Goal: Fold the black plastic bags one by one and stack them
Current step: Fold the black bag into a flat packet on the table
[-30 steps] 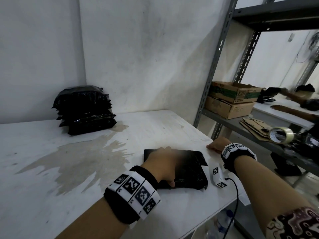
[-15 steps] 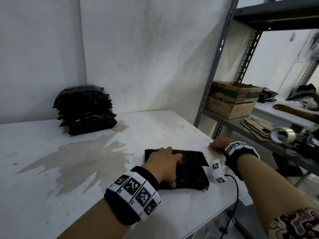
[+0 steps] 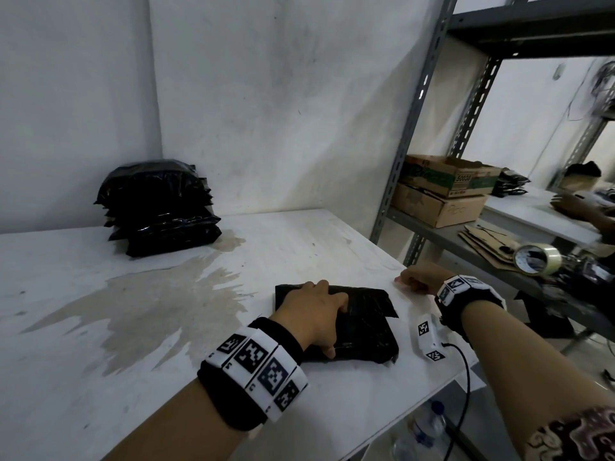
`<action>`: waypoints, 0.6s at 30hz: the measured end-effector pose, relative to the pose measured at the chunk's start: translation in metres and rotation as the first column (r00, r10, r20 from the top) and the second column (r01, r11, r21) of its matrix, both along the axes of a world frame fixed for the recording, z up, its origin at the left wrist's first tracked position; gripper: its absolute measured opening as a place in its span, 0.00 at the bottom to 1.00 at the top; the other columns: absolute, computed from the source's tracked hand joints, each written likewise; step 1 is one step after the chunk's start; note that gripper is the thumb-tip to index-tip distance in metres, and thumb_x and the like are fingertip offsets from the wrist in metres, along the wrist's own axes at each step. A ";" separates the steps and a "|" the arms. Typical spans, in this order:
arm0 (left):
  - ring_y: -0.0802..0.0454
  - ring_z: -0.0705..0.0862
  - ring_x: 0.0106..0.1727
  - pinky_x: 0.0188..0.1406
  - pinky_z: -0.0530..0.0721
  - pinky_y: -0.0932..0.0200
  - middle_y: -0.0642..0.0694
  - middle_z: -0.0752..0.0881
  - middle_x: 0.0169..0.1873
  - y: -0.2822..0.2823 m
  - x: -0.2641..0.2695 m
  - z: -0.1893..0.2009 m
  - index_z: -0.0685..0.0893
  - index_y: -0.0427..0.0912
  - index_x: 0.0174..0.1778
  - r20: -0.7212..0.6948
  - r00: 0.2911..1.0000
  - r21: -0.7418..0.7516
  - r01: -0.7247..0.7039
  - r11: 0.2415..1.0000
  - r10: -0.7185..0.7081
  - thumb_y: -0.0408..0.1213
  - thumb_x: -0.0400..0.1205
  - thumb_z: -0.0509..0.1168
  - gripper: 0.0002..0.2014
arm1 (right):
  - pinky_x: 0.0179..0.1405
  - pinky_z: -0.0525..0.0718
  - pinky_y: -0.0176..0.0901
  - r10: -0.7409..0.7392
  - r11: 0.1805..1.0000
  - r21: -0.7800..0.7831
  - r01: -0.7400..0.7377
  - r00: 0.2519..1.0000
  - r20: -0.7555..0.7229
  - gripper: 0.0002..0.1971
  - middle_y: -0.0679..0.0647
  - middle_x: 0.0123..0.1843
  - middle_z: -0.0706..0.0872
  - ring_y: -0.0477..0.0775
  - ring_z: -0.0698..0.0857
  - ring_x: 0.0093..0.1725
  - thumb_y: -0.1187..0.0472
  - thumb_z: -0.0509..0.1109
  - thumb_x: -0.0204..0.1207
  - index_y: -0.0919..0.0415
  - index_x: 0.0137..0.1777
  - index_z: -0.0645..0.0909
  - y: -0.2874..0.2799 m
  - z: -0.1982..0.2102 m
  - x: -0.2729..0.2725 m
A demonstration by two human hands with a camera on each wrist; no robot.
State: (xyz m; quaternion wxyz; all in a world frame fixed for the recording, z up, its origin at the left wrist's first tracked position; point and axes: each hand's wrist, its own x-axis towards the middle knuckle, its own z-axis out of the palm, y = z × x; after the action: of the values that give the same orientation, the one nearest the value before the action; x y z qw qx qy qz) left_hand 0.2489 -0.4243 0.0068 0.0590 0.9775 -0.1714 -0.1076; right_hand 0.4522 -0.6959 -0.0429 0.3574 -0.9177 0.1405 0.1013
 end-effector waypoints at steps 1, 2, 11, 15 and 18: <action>0.43 0.69 0.70 0.64 0.73 0.49 0.43 0.69 0.69 0.000 0.000 0.000 0.68 0.51 0.74 0.001 1.000 -0.001 -0.002 1.000 0.002 0.45 0.72 0.77 0.36 | 0.25 0.67 0.40 0.002 1.000 0.005 -0.002 1.000 -0.007 0.19 0.55 0.22 0.74 0.51 0.69 0.21 0.64 0.77 0.68 0.59 0.18 0.77 0.004 0.002 -0.003; 0.43 0.69 0.70 0.64 0.73 0.48 0.43 0.69 0.69 0.001 -0.001 0.000 0.68 0.51 0.74 0.003 1.000 -0.004 -0.005 1.000 0.005 0.44 0.72 0.77 0.36 | 0.26 0.68 0.40 0.007 1.000 -0.014 -0.007 1.000 -0.012 0.15 0.56 0.22 0.75 0.52 0.70 0.22 0.63 0.79 0.65 0.61 0.20 0.79 0.006 0.003 -0.005; 0.43 0.68 0.71 0.65 0.73 0.48 0.43 0.69 0.69 0.000 -0.003 0.000 0.68 0.51 0.74 -0.001 1.000 -0.015 -0.010 1.000 0.010 0.44 0.72 0.77 0.36 | 0.37 0.79 0.37 0.138 0.990 -0.016 -0.137 0.974 0.181 0.03 0.52 0.43 0.87 0.50 0.81 0.47 0.66 0.77 0.73 0.62 0.46 0.89 0.002 0.008 -0.018; 0.43 0.68 0.71 0.65 0.73 0.48 0.43 0.69 0.69 0.000 -0.002 0.000 0.68 0.51 0.74 -0.002 1.000 -0.009 -0.013 1.000 0.013 0.43 0.72 0.77 0.36 | 0.36 0.80 0.36 0.159 0.987 -0.052 -0.151 0.967 0.200 0.03 0.58 0.45 0.89 0.53 0.83 0.47 0.70 0.76 0.72 0.62 0.42 0.88 0.001 0.008 -0.014; 0.43 0.68 0.71 0.65 0.73 0.48 0.43 0.69 0.69 -0.001 -0.002 0.000 0.68 0.51 0.74 -0.006 1.000 -0.006 -0.015 1.000 0.015 0.43 0.72 0.77 0.36 | 0.32 0.79 0.36 0.197 0.978 -0.102 -0.180 0.961 0.194 0.09 0.55 0.46 0.84 0.53 0.82 0.46 0.67 0.80 0.69 0.62 0.49 0.86 0.004 0.007 -0.014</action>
State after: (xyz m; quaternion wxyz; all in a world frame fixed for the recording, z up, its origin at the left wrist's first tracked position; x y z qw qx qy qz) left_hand 0.2466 -0.4250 0.0070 0.0631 0.9783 -0.1641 -0.1096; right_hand 0.4384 -0.6921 -0.0354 0.3198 -0.9466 0.0194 0.0345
